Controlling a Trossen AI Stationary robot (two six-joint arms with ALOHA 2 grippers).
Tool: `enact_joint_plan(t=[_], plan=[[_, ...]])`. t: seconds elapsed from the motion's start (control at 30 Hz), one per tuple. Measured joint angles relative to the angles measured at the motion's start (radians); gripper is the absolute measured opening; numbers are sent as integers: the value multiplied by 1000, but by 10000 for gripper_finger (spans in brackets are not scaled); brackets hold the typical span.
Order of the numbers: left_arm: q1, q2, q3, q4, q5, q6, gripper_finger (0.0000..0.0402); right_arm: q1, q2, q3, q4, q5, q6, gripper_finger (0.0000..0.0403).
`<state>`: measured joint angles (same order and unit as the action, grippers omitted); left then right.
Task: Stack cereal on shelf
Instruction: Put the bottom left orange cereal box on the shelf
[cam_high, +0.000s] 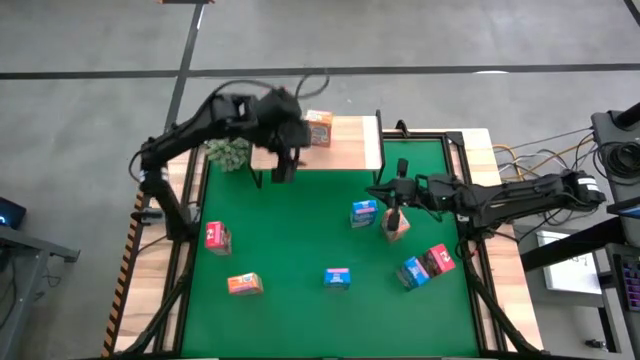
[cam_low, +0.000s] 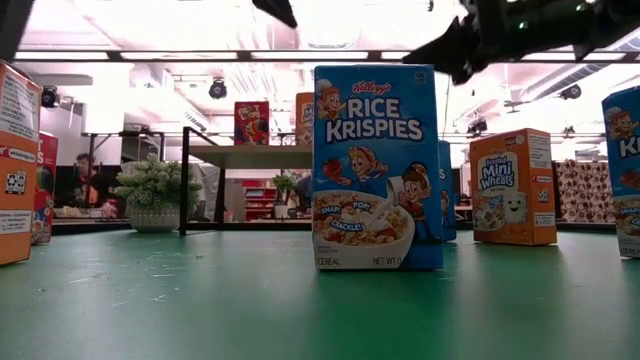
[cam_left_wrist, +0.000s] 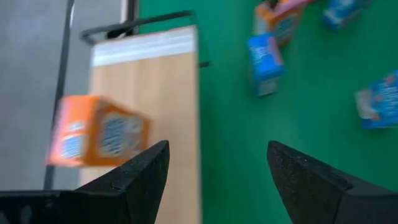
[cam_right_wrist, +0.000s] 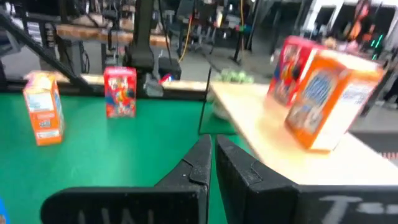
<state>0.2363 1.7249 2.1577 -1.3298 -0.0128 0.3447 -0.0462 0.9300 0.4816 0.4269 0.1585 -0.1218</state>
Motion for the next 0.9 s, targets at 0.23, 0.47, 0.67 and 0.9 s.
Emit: enact_joint_plan(t=[0.23, 0.47, 0.67, 0.9], plan=[[-166, -216, -409, 293, -4, -64, 248, 0, 133, 4, 114, 1, 76, 12], [-278, -433, -802, 636, -130, -130, 248, -3, 230, 105, 90, 27, 86, 12], [-288, -599, -1055, 889, -147, -137, 248, -23, 293, 228, -36, 27, 87, 12], [-288, -755, -1243, 1105, -227, -95, 248, -64, 361, 376, -164, 28, 89, 12]])
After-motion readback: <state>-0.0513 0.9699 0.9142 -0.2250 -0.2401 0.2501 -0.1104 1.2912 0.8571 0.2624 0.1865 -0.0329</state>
